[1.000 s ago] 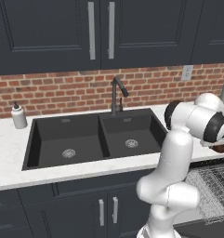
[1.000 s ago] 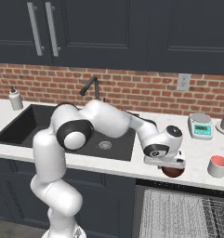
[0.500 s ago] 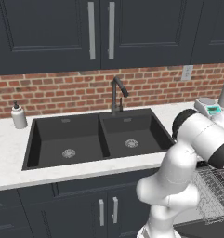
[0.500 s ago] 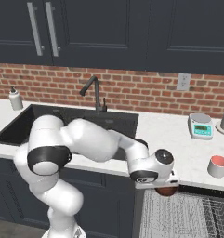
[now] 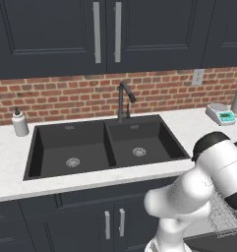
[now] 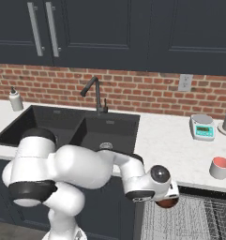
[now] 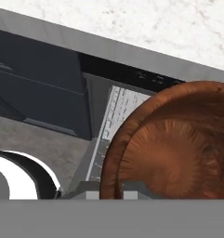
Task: Pick up the cup and bowl from the counter, place them in the dishwasher, and close the dishwasher door.
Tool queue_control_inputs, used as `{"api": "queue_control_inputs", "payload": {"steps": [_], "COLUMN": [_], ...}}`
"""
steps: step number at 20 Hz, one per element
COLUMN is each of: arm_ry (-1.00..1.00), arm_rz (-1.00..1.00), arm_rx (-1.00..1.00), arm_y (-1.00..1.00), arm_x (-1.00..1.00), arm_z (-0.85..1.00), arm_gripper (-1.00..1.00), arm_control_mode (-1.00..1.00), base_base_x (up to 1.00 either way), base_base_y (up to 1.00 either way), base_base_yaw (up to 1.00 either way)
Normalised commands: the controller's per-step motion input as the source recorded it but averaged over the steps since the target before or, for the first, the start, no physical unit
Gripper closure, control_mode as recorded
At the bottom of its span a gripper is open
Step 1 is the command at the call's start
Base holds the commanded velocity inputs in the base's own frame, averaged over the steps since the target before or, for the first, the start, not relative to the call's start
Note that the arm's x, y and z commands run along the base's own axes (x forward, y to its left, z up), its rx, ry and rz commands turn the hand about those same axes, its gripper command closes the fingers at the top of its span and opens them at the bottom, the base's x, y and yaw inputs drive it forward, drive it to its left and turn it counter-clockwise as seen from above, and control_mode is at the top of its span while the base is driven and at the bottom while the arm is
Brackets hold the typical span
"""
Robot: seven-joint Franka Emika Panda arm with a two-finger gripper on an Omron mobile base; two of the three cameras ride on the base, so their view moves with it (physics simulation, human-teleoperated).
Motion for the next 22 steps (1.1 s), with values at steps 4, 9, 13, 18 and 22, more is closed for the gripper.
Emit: {"api": "queue_control_inputs", "payload": {"steps": [4,9,13,18,22], "arm_ry": [-0.13,-0.04,0.0,0.0,0.01], "arm_rz": [0.0,0.0,0.0,0.0,0.0], "arm_rx": [0.02,0.04,0.01,0.01,0.0], "arm_y": [-0.45,-0.51,-0.59,-0.61,-0.44], "arm_x": [-0.37,-0.09,0.16,0.34,0.26], "arm_z": [0.0,0.0,0.0,0.0,-0.06], "arm_gripper": [1.0,1.0,1.0,1.0,1.0], "arm_control_mode": [-1.0,-1.0,-1.0,-1.0,-1.0], "base_base_x": [0.0,0.0,0.0,0.0,0.0], "base_base_y": [0.0,0.0,0.0,0.0,0.0], "base_base_yaw": [0.0,0.0,0.0,0.0,0.0]}}
